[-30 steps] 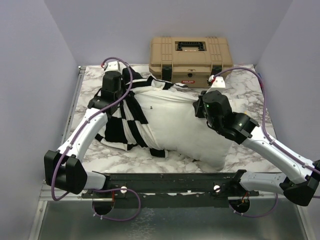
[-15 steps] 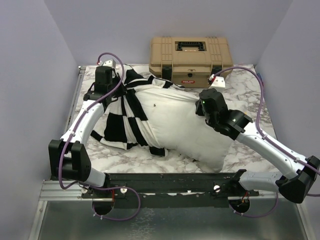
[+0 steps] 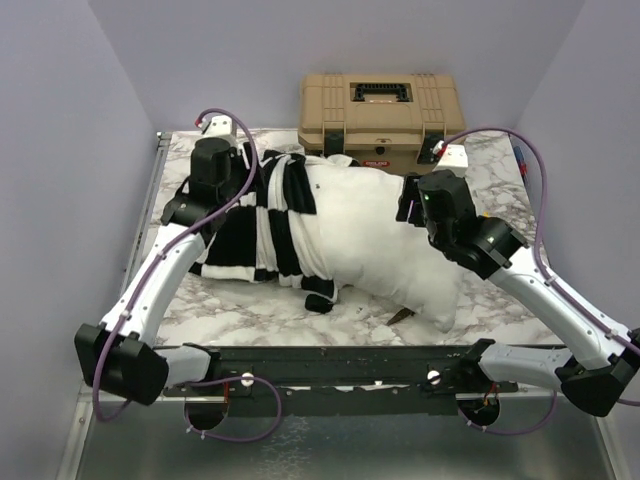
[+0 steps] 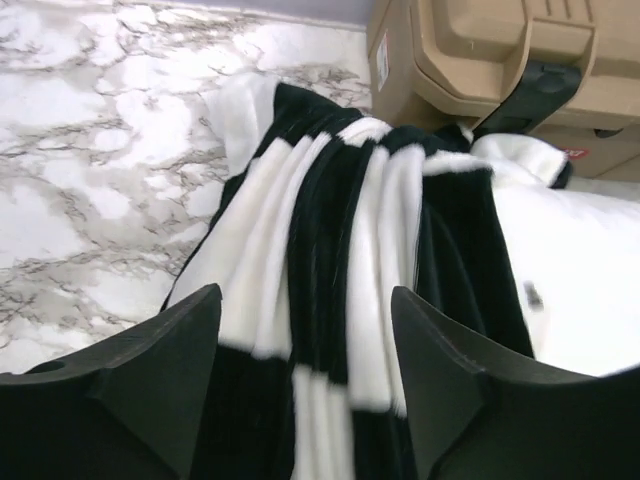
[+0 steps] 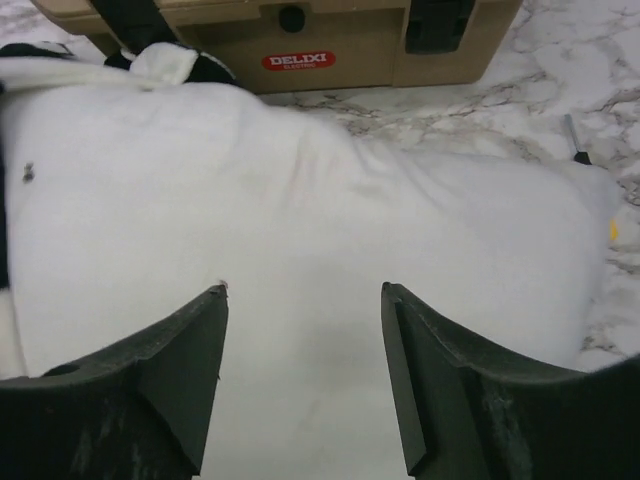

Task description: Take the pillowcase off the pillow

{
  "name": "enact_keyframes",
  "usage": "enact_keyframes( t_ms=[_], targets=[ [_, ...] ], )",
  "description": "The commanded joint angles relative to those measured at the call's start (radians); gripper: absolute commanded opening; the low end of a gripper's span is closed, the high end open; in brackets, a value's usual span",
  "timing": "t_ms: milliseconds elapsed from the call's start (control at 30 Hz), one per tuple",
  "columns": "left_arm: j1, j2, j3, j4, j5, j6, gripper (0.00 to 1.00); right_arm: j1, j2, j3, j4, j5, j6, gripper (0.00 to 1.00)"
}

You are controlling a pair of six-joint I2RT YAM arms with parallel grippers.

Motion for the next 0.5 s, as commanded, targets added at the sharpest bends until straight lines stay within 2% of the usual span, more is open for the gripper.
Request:
enact_keyframes(
  t_ms=[0,200,300,467],
  targets=[
    [0.002,-0.12,-0.071,-0.031,-0.028,-0.02,0.72,-0.005,-0.026,0.043,-0.074,-0.086,-0.092,0.71],
    [0.002,-0.263,-0.18,-0.048,0.07,-0.049,0.76,0.002,-0.007,0.04,-0.094,-0.253,-0.172,0.85],
    [-0.001,-0.307,-0.233,-0.071,0.108,-0.052,0.76,0.037,0.019,0.034,-0.115,-0.259,-0.191,0.93],
    [-0.011,-0.364,-0.312,-0.1,0.151,-0.042,0.77,0.134,0.057,0.04,-0.168,-0.244,-0.212,0.97]
  ],
)
